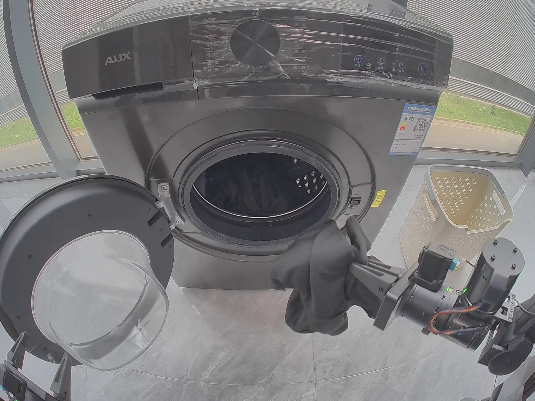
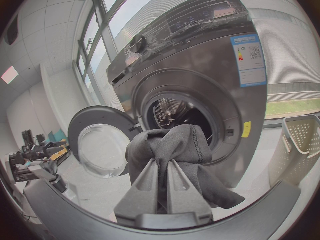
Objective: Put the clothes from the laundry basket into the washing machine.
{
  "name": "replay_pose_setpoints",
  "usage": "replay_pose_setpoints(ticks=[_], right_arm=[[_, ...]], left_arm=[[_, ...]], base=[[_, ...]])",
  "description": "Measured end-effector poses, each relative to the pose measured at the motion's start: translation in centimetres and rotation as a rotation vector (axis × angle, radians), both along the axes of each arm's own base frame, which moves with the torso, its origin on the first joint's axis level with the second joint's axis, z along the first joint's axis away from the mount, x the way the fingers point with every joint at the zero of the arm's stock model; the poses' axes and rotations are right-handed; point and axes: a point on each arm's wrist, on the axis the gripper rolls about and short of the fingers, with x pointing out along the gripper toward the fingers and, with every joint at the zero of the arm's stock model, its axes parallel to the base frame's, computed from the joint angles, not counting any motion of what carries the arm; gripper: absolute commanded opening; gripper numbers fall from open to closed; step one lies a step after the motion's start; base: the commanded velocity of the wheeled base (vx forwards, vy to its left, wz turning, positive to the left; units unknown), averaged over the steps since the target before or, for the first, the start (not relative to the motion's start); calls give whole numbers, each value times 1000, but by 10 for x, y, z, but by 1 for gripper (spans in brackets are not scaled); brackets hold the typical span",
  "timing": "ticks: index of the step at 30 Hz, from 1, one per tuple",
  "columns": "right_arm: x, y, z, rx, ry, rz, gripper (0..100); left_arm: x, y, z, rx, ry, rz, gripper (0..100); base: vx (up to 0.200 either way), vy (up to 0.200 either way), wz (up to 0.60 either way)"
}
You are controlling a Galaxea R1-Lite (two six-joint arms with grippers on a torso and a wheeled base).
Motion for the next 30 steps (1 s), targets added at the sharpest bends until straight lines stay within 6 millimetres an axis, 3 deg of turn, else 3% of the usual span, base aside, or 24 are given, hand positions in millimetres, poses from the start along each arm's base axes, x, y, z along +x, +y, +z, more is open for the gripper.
replay_pose_setpoints(ticks=[7,13,17,30], right_arm=[[-13,8,-2,14,-9,69,0],[-10,15,0,35,-30,78,0],[-5,22,3,58,-42,81,0],[11,39,15,128,-50,98,0]], left_arm=[[0,-1,3,16,-31,-34,100],[-11,-5,39,24,-151,-220,100],[-8,-7,54,27,-119,-328,100],[56,-15,70,12,194,-674,100]], base=[[0,0,0],[0,0,0],[0,0,0],[0,0,0]])
